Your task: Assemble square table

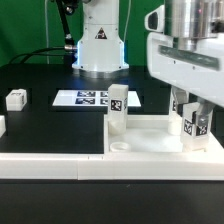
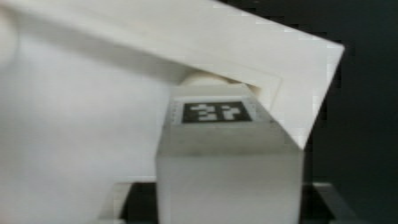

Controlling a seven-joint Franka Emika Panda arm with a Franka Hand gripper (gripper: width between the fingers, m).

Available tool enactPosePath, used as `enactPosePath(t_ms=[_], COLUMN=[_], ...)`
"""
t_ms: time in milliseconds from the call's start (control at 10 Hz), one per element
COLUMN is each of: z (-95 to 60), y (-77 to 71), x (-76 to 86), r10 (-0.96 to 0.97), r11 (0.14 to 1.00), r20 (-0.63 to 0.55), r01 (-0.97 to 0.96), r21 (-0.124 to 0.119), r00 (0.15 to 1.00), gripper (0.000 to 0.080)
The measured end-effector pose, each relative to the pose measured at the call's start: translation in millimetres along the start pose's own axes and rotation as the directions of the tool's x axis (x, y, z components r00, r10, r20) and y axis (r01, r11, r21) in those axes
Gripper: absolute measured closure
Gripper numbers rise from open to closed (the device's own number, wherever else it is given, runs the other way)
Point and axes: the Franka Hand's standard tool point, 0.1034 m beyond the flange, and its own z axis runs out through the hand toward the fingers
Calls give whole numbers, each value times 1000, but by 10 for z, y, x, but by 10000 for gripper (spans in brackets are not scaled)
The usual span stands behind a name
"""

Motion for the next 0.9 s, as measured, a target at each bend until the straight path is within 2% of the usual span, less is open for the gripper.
enactPosePath(t_ms=[200,400,600,700,800,900], z=[-2,1,5,6,35,35], y=[5,7,7,-44,-19,-18], x=[12,9,5,-5,-36,-29], r10=[190,249,204,-40,-216,-255], r11=[982,968,979,999,976,966], r20=[42,41,40,34,30,28], r01=[-189,-249,-204,38,215,254], r21=[-8,-11,-8,37,42,42], r00=[981,968,978,999,976,967], gripper=[508,508,508,327,211,211])
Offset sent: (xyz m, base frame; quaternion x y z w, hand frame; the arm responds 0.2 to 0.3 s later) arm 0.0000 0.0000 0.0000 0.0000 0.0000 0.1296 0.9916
